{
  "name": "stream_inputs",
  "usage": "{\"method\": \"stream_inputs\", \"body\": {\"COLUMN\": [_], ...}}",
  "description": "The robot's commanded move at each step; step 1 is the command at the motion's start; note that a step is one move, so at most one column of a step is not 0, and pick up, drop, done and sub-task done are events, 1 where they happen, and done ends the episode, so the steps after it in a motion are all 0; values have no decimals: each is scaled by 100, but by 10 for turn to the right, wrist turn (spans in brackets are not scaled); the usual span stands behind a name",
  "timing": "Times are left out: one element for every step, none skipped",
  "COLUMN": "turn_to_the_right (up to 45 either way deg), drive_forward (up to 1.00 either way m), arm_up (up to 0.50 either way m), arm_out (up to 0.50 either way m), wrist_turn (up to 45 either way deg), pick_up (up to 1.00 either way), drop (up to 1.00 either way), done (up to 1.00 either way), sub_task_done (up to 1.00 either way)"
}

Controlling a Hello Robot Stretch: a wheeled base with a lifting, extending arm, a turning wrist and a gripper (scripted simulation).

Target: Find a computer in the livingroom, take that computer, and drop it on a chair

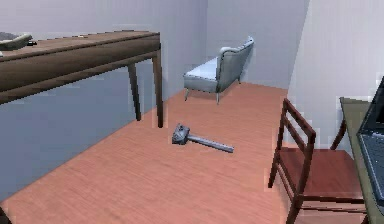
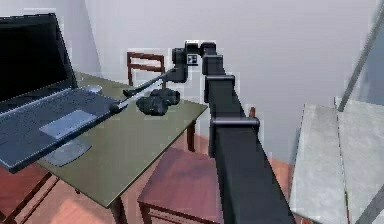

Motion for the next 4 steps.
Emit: {"method": "stream_inputs", "body": {"turn_to_the_right": [0, 0, 0, 0], "drive_forward": [0, 0, 0, 0], "arm_up": [0, 0, -34, -32], "arm_out": [0, 0, 0, 0], "wrist_turn": [450, 360, 0, 0], "pick_up": [0, 0, 0, 0], "drop": [0, 0, 0, 0], "done": [0, 0, 0, 0], "sub_task_done": [0, 0, 0, 0]}}
